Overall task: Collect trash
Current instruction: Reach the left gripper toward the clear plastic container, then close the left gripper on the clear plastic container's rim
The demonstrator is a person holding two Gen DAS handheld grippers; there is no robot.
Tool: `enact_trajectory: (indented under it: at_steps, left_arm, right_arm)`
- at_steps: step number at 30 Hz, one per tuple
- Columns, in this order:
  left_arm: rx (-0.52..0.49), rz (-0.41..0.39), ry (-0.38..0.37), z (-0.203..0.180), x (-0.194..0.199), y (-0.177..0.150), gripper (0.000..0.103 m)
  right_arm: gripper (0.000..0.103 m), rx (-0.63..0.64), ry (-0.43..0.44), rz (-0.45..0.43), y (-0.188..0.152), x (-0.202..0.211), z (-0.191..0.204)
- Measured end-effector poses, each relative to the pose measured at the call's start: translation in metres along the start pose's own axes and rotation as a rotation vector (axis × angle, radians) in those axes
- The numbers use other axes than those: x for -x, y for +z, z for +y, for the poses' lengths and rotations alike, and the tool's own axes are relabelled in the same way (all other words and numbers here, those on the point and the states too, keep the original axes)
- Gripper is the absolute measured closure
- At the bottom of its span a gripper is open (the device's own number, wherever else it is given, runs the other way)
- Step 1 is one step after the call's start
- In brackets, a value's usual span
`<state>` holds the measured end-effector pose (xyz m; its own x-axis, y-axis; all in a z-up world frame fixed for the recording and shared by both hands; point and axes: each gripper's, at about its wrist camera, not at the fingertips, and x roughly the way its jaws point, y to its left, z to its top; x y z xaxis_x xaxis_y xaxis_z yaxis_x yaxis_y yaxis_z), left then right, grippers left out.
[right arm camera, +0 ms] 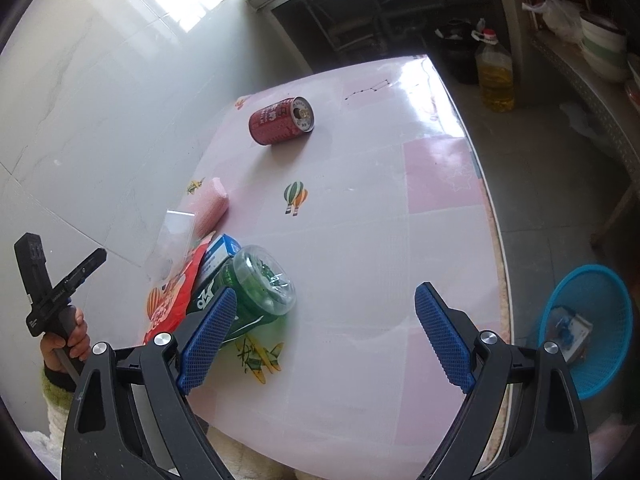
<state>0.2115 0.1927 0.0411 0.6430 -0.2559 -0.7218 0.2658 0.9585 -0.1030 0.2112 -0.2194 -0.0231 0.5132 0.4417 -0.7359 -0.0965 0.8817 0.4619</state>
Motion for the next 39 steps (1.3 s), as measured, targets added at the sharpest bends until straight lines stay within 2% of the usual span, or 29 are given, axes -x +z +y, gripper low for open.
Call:
enact_trajectory:
  at_steps: [4, 13, 19, 30, 36, 39]
  left_arm:
    - [-0.282, 0.050, -0.028, -0.011, -0.019, 0.005, 0.008]
    - [-0.527, 0.243, -0.100, -0.015, -0.067, 0.013, 0.007]
    - [-0.594, 0.317, -0.147, -0.011, -0.089, 0.022, 0.007]
    - [-0.678, 0.416, -0.166, -0.009, -0.119, 0.025, 0.007]
    - [-0.650, 0.434, -0.196, -0.005, -0.126, 0.032, 0.007]
    - [-0.671, 0.440, -0.201, -0.007, -0.127, 0.032, 0.007]
  right_arm:
    - [0.016, 0.004, 0.013, 0.010, -0.002, -0.002, 0.003]
    - [0.016, -0.017, 0.023, 0.022, 0.002, -0.005, -0.002]
    - [0.016, -0.015, 0.026, 0.034, 0.006, -0.013, -0.003]
    - [0.016, -0.008, 0.048, 0.062, 0.009, -0.024, 0.000]
    - [0.016, -0.010, 0.058, 0.070, 0.009, -0.028, 0.003]
    - [0.016, -0.008, 0.059, 0.073, 0.009, -0.029, 0.004]
